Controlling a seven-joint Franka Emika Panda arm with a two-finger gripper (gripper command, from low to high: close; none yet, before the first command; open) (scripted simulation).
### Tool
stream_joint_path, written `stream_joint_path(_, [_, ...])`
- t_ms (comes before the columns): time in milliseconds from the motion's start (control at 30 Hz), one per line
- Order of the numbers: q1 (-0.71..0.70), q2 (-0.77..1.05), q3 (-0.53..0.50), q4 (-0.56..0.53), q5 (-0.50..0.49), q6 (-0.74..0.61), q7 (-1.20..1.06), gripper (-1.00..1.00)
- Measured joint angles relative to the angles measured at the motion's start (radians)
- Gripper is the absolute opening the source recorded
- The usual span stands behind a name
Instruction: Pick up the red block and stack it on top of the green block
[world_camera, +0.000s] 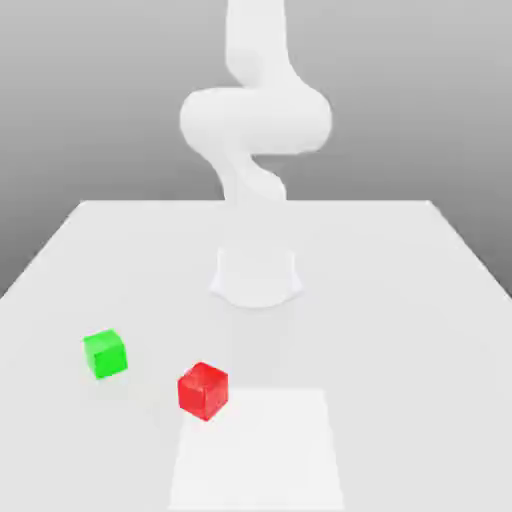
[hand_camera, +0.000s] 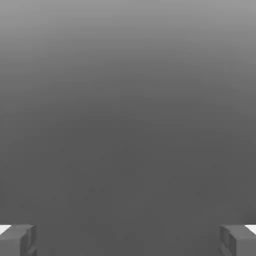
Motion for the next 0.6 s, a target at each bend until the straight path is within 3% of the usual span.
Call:
stream_joint_path(433, [-0.137, 0.422, 0.003, -0.387, -0.004, 0.315, 0.227, 0.0])
stream_joint_path(600, [-0.178, 0.662, -0.011, -0.524, 0.001, 0.491, 0.313, 0.0])
